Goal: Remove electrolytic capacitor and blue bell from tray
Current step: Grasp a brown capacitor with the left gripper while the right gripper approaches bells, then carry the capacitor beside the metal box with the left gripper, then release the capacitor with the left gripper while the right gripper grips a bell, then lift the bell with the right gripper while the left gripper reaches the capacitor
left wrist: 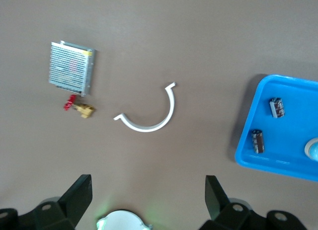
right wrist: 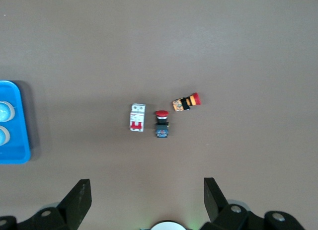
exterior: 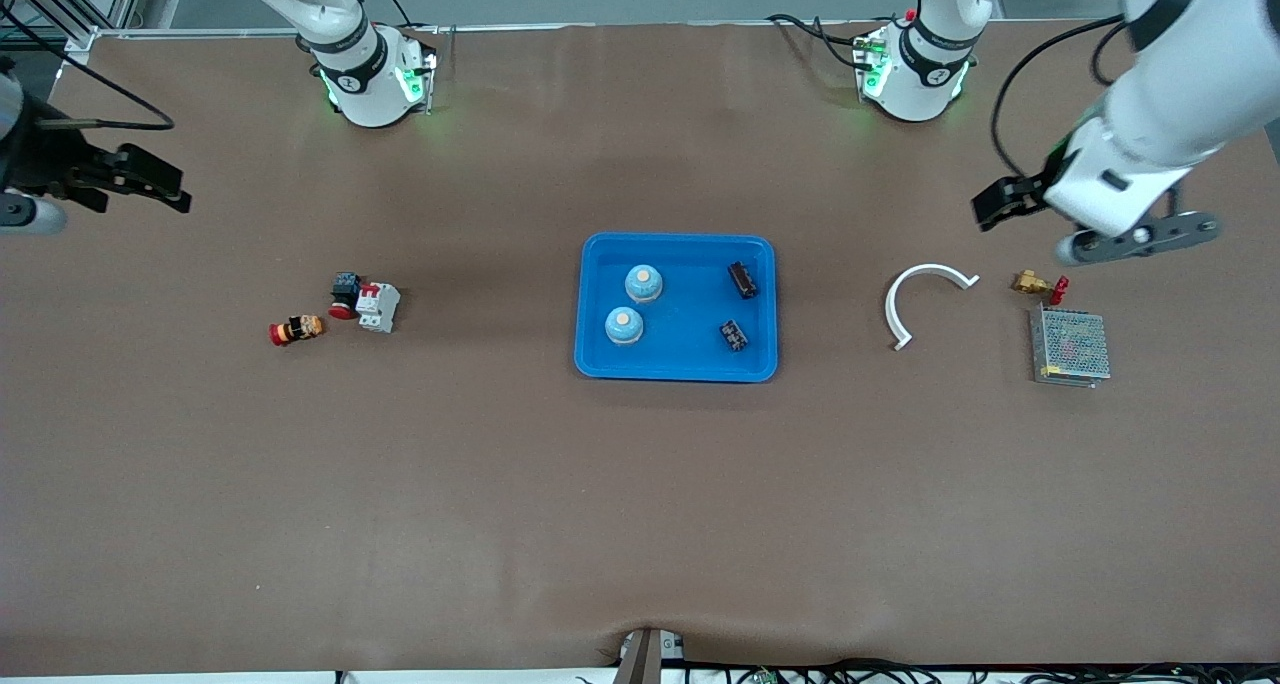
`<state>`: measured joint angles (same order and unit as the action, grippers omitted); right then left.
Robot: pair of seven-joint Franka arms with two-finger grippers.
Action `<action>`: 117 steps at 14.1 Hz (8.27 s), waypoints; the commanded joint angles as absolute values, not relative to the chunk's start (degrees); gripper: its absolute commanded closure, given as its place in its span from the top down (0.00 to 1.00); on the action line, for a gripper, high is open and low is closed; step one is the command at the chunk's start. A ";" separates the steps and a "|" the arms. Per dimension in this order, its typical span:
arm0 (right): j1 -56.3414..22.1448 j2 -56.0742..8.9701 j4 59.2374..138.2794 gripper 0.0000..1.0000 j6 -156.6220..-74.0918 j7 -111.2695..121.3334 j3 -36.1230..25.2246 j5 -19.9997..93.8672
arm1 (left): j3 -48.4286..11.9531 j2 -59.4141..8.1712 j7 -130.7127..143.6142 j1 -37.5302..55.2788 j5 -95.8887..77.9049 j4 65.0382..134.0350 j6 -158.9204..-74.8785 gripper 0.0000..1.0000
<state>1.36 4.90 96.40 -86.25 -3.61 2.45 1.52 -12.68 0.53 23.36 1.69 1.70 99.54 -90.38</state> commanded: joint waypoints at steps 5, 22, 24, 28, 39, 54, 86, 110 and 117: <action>-6.15 2.55 96.32 1.00 -89.20 -17.04 2.46 5.97 | -23.45 -2.88 41.45 1.49 0.70 110.91 -103.52 1.00; -30.05 -12.20 97.47 1.00 -109.76 -49.82 2.37 6.94 | -30.32 -25.39 78.22 12.22 13.52 116.89 -131.65 0.81; -31.98 -14.32 97.47 1.00 -113.10 -51.76 2.37 6.86 | -30.32 -27.24 81.11 12.22 17.21 117.07 -132.71 0.79; -35.94 -18.54 97.56 1.00 -118.99 -55.46 2.37 6.94 | -30.41 -30.23 84.02 12.39 22.06 116.98 -132.98 0.68; -42.19 -24.52 103.53 1.00 -132.63 -56.69 2.37 4.41 | -30.41 -32.60 84.02 13.18 22.06 116.90 -132.54 0.43; -45.00 -26.01 107.49 1.00 -140.27 -56.78 2.37 3.08 | -31.46 -24.53 77.45 10.12 21.18 106.62 -113.48 0.00; -49.22 -37.52 104.33 1.00 -147.83 -57.22 2.02 2.81 | -31.20 -26.01 28.39 -34.27 29.35 125.25 -131.40 0.00; -47.21 -26.82 104.24 0.31 -133.61 -56.17 2.11 3.16 | -44.64 -26.10 29.97 -33.50 19.44 106.44 -113.12 1.00; -36.06 -18.47 104.77 0.31 -122.62 -39.67 2.37 3.78 | -44.56 -29.87 47.87 -20.93 17.84 102.23 -113.12 1.00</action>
